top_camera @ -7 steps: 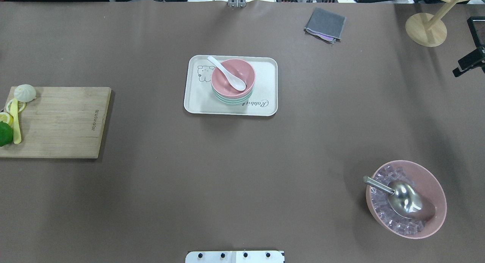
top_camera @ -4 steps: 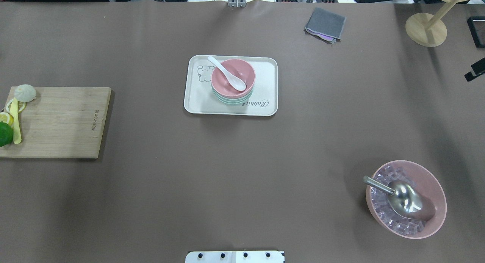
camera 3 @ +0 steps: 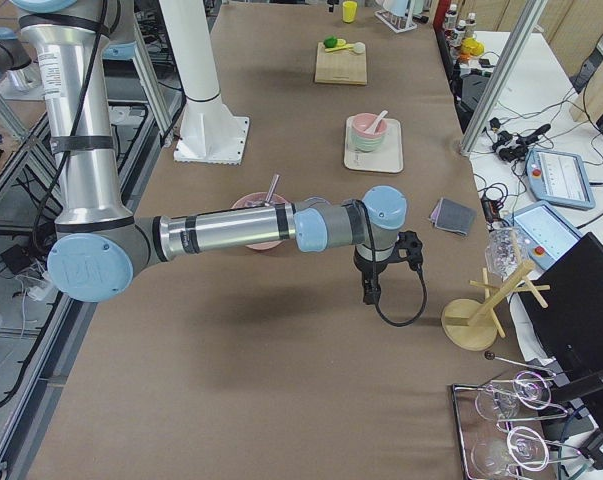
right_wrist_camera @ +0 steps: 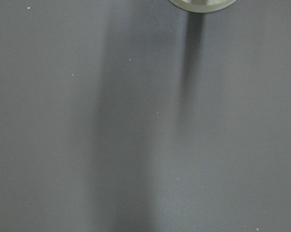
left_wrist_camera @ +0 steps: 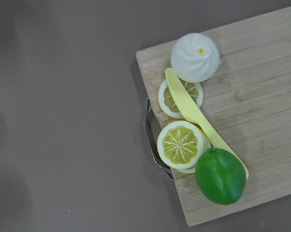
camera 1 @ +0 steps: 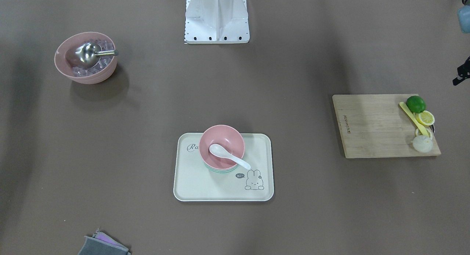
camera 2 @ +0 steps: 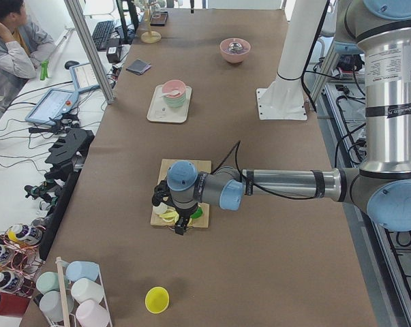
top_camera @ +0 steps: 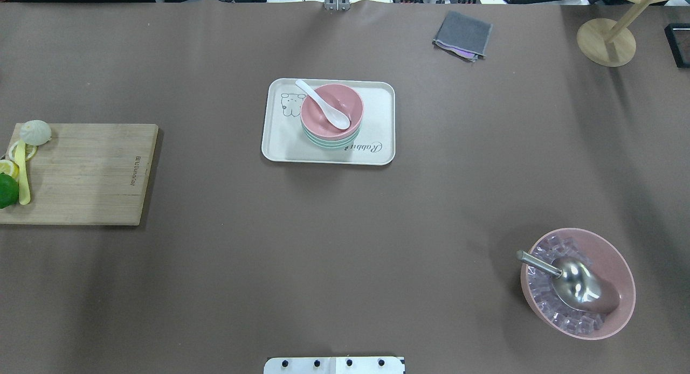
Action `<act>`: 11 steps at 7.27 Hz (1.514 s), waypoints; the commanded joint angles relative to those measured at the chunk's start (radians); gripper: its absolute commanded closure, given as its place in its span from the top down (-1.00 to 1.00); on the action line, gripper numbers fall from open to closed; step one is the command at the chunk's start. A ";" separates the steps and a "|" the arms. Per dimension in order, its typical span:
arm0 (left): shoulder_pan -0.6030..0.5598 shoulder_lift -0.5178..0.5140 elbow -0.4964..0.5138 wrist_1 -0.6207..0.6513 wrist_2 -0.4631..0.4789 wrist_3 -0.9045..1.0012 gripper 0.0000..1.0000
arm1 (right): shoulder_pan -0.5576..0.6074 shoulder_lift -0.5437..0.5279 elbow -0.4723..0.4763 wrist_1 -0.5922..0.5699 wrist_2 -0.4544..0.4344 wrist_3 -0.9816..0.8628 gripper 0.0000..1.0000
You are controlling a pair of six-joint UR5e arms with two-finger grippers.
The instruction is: Stack pink bowl on green and place spoon
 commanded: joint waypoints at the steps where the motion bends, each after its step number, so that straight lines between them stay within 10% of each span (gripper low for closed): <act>1: 0.002 0.002 0.007 0.006 -0.001 -0.003 0.97 | 0.004 -0.044 -0.001 0.007 -0.075 -0.013 1.00; 11: 0.001 0.000 0.022 0.000 0.048 -0.053 0.97 | 0.004 -0.086 0.008 0.010 -0.116 -0.047 1.00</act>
